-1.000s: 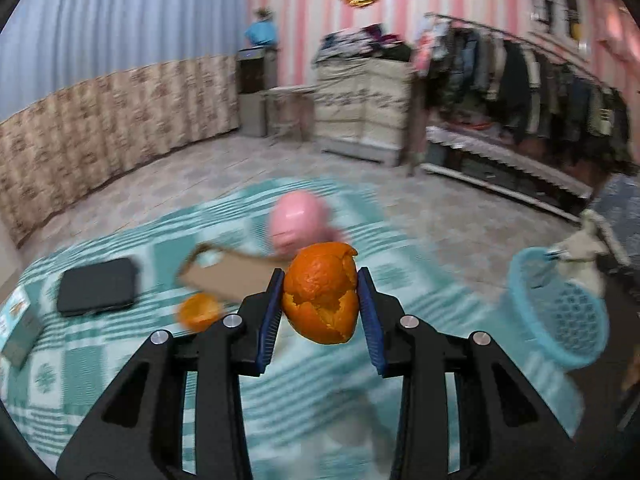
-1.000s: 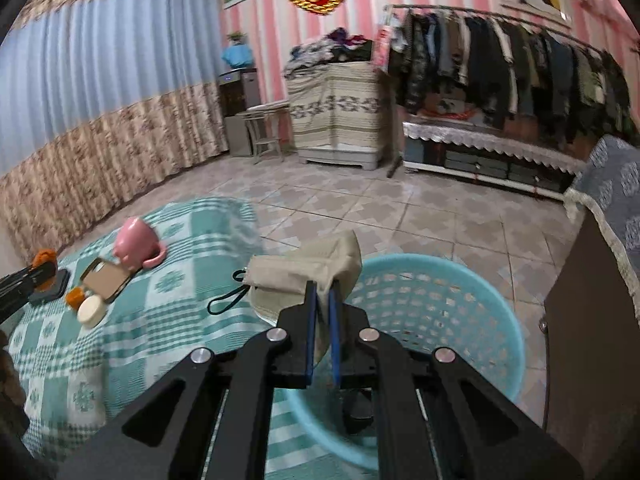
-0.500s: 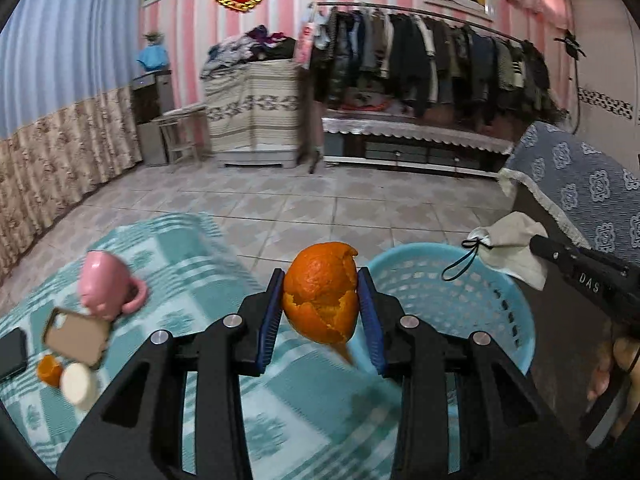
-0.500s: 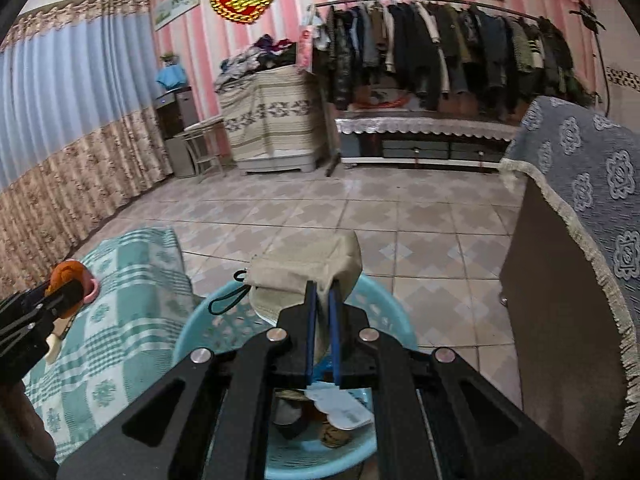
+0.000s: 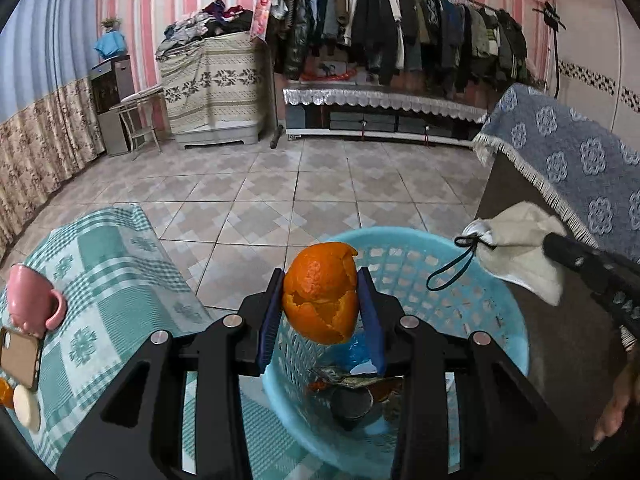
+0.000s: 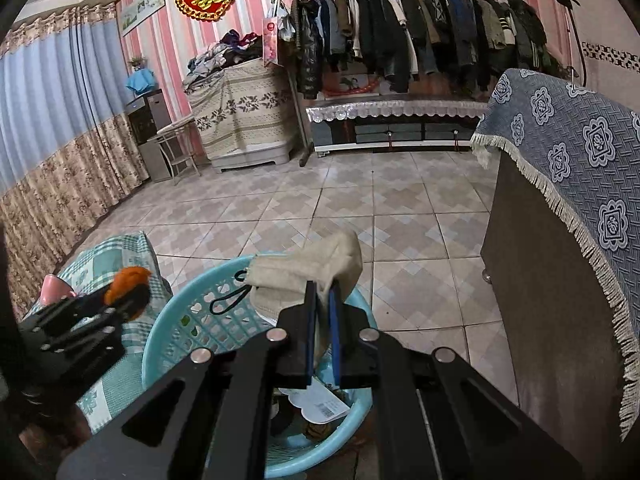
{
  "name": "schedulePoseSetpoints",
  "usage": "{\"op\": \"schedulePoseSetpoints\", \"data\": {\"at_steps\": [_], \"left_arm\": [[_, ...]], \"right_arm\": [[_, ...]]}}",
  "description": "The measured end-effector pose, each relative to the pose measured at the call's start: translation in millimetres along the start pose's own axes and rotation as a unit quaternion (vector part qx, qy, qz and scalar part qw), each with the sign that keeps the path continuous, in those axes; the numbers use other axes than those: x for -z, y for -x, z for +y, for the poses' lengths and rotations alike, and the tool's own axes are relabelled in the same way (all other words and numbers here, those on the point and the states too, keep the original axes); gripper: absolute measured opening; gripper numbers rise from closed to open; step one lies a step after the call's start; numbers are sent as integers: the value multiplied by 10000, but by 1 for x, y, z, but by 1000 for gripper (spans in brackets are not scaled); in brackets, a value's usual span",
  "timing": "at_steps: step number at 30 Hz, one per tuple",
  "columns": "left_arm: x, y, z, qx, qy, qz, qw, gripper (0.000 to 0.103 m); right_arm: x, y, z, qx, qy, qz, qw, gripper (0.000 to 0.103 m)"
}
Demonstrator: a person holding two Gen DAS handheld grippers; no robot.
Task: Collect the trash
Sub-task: 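Drop the orange peel into the basket with left tool while right tool drops the cloth bag, then move both tools back over the table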
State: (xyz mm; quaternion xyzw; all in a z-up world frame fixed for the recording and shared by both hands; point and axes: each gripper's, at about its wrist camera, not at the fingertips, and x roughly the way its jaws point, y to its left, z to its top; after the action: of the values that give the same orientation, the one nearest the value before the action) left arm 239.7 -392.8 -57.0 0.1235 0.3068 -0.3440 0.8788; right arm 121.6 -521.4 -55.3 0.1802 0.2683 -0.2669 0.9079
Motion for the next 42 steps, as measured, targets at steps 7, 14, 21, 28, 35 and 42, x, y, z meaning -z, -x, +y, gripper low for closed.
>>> {"op": "schedulePoseSetpoints", "data": {"at_steps": [7, 14, 21, 28, 35, 42], "left_arm": [[-2, -17, 4, 84, 61, 174, 9998, 62], [-9, 10, 26, -368, 177, -189, 9990, 87], [-3, 44, 63, -784, 513, -449, 9946, 92], [11, 75, 90, -1072, 716, -556, 9901, 95], [31, 98, 115, -1320, 927, -513, 9856, 95], [50, 126, 148, -1589, 1256, -561, 9777, 95]], "right_arm": [[3, -4, 1, 16, -14, 85, 10000, 7], [5, -8, 9, -54, 66, 143, 9999, 7], [11, -21, 34, -195, 322, 221, 9990, 10], [16, -24, 52, -166, 516, 219, 9983, 47], [16, -16, 59, -44, 668, 54, 9977, 74], [19, -4, 80, -77, 964, -181, 9951, 86]]}}
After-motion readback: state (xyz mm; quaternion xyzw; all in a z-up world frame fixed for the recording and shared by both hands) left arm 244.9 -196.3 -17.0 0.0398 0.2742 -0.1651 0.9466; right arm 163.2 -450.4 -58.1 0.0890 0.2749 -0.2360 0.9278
